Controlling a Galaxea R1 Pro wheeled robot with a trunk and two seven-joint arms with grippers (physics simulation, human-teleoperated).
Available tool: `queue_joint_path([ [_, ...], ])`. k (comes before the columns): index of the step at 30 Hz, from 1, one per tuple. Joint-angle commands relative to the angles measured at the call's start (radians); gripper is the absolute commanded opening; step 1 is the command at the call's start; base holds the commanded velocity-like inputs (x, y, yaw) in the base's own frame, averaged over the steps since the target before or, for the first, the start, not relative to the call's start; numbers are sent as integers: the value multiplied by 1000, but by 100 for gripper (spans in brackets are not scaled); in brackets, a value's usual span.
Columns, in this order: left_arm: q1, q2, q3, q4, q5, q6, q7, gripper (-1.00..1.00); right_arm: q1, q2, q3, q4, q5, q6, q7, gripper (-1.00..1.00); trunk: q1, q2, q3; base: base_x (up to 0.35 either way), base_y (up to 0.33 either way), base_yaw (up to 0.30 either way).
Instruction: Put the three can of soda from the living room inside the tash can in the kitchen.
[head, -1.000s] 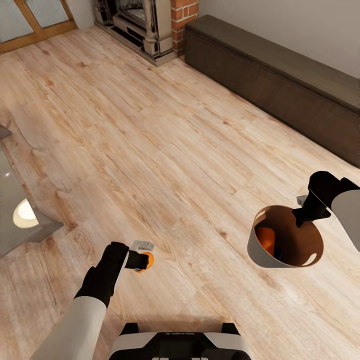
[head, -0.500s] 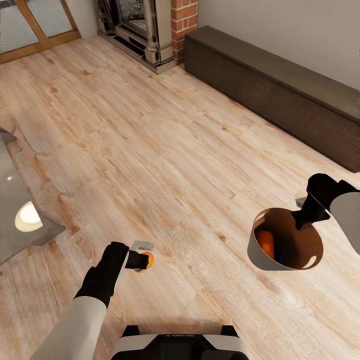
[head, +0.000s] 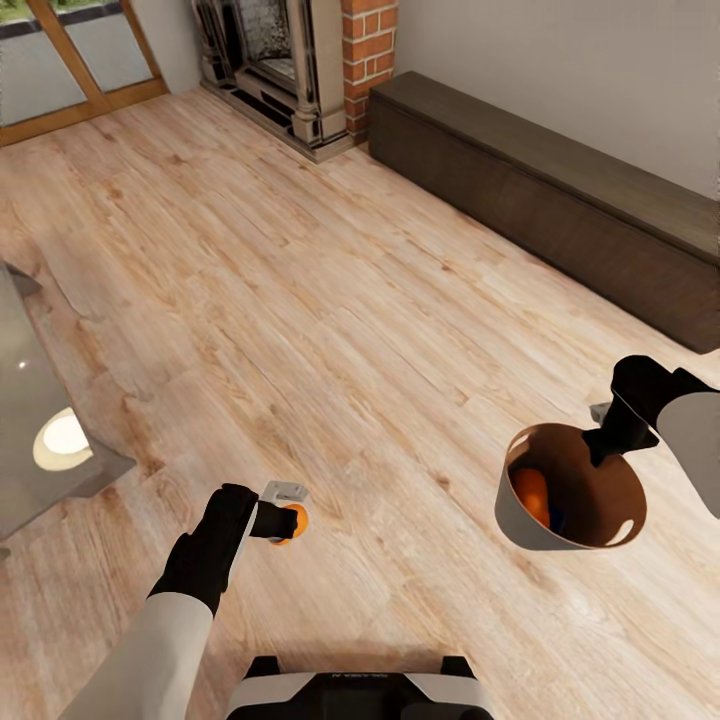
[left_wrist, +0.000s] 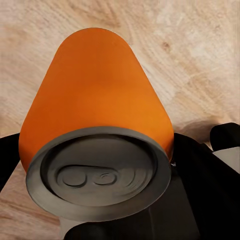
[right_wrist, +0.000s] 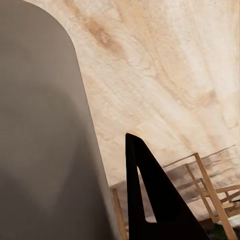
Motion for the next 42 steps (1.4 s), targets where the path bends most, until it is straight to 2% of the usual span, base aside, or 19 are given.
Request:
queue_joint_path([
  [1, 0, 0, 0, 0, 0, 0, 0, -100, 2, 0, 2, 0, -4, 2, 0, -100, -4, 7, 5, 0, 0, 0],
  [21, 0, 0, 0, 0, 0, 0, 0, -100, 23, 0, -4, -1, -5, 2, 2, -100, -81, 147, 99, 0, 0, 1],
  [29, 0, 0, 0, 0, 0, 0, 0, -100, 26, -1, -50, -2, -4, 2, -4, -100, -111, 203, 130, 0, 0, 2],
  [42, 0, 0, 0, 0, 0, 0, -2, -100, 30, 0, -54, -31, -5, 2, -5, -100, -161, 294, 189, 0, 0, 0],
])
